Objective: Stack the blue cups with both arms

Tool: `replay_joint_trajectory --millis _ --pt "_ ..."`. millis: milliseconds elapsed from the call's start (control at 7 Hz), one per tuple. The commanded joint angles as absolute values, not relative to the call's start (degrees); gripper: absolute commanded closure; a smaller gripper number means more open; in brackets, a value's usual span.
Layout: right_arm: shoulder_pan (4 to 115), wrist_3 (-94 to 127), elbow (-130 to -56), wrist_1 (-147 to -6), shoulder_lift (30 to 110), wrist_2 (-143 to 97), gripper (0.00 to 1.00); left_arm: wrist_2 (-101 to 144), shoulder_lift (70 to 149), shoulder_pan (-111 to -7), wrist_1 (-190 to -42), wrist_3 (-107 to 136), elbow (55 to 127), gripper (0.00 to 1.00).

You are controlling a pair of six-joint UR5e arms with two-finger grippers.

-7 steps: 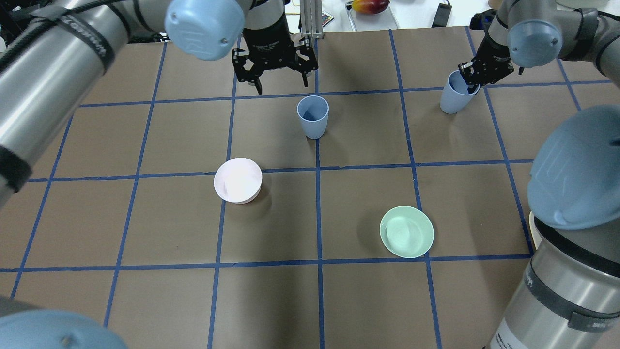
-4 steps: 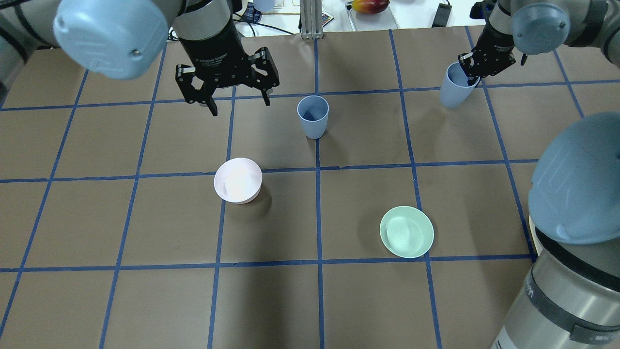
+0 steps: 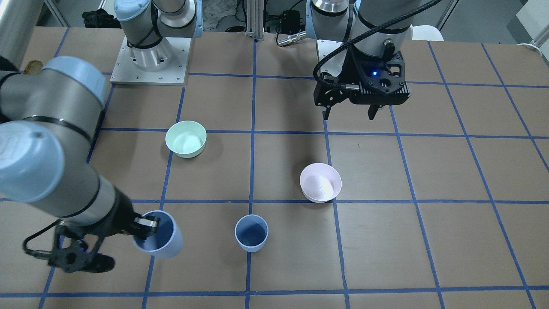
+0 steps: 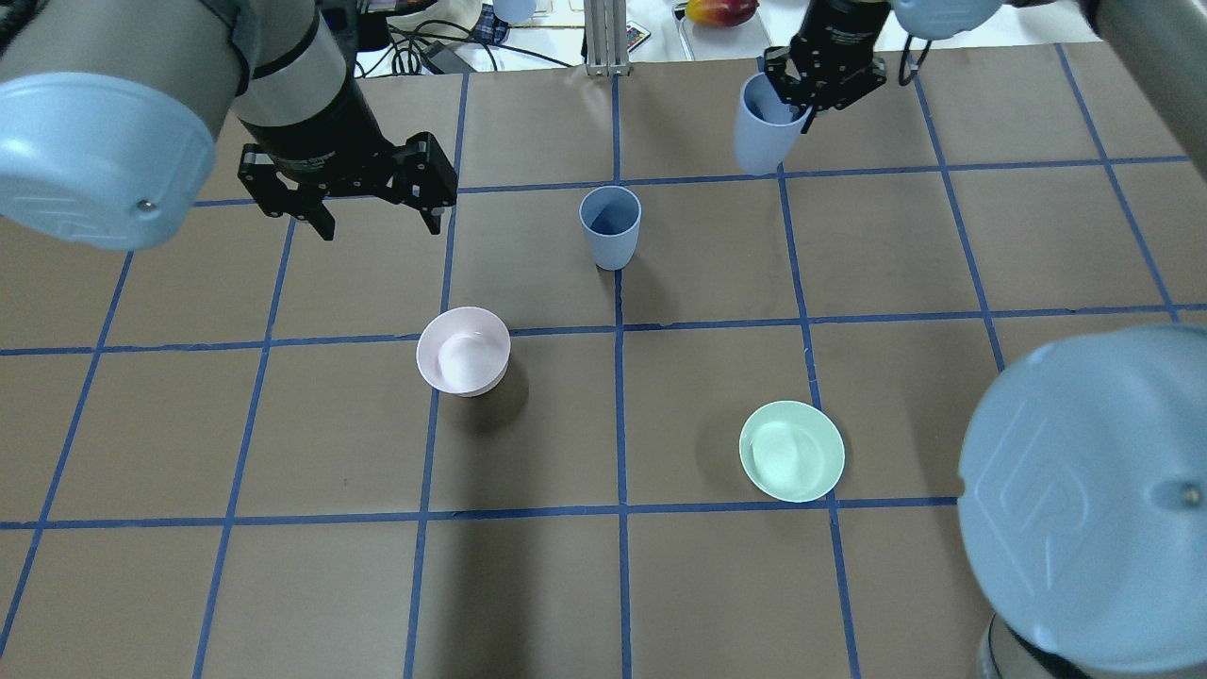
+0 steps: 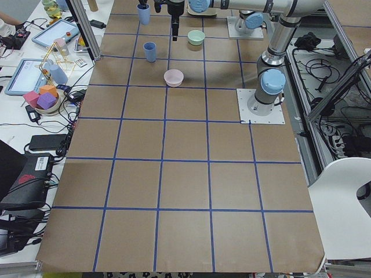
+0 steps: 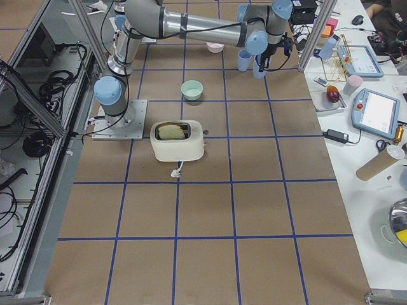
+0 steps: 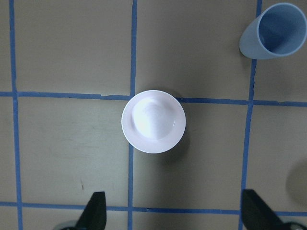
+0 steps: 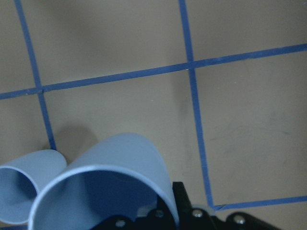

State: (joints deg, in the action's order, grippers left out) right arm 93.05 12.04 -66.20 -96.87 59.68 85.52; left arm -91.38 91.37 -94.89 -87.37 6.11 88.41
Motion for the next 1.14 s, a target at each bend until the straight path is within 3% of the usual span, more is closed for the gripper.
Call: replay_joint_trajectory --millis 0,1000 --pt "100.3 23.8 -66.0 -96.7 59.7 84.7 1.0 -90.6 92.5 -91.6 -94.7 4.7 82.7 0.0" --pt "105.1 31.6 -67.2 -98.5 56.8 83.7 1.0 -91.2 92.7 -91.6 -94.3 4.7 82.9 0.0"
